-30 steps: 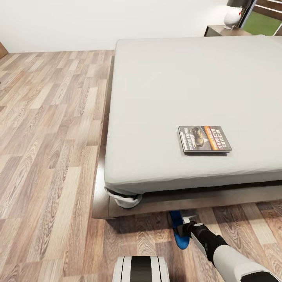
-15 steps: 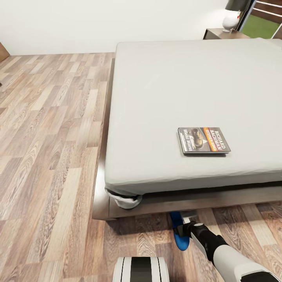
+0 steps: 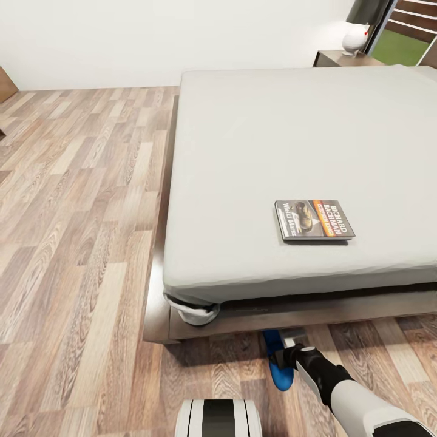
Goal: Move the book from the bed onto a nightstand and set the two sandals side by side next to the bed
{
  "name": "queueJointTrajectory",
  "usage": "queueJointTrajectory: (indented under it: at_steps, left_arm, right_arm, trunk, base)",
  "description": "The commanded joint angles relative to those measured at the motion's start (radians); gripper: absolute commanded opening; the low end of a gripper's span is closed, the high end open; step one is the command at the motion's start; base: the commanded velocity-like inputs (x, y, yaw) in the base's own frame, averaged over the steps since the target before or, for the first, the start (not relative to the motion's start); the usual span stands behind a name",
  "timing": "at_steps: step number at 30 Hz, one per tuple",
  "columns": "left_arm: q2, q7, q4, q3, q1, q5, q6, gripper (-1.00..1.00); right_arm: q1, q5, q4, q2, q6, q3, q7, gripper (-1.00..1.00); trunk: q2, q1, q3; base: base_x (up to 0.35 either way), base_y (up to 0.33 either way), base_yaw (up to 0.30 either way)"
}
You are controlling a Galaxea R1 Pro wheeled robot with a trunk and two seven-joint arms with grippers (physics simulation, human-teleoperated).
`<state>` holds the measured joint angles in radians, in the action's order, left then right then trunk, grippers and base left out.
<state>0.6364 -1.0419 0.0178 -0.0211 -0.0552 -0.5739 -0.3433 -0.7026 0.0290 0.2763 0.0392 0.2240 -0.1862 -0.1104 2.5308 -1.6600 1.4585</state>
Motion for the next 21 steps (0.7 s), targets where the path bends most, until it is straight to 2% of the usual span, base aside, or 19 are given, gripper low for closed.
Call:
queueJointTrajectory:
  at_steps: [1,21]
  left_arm:
    - [0.0,-0.001,0.001,-0.002,0.0,0.0,-0.002,-1.0]
    - [0.0,-0.001,0.002,-0.002,0.0,0.0,-0.002,-1.0]
  right_arm:
    - [0.0,0.003,-0.003,0.001,0.005,-0.002,-0.003,1.0]
    - [0.0,0.003,-0.044,0.003,0.001,-0.004,-0.003,1.0]
  trunk:
    - [0.0,0.0,0.001]
    - [0.0,0.0,0.001]
  base:
    - [0.0,0.0,0.0]
    - [0.0,0.0,0.0]
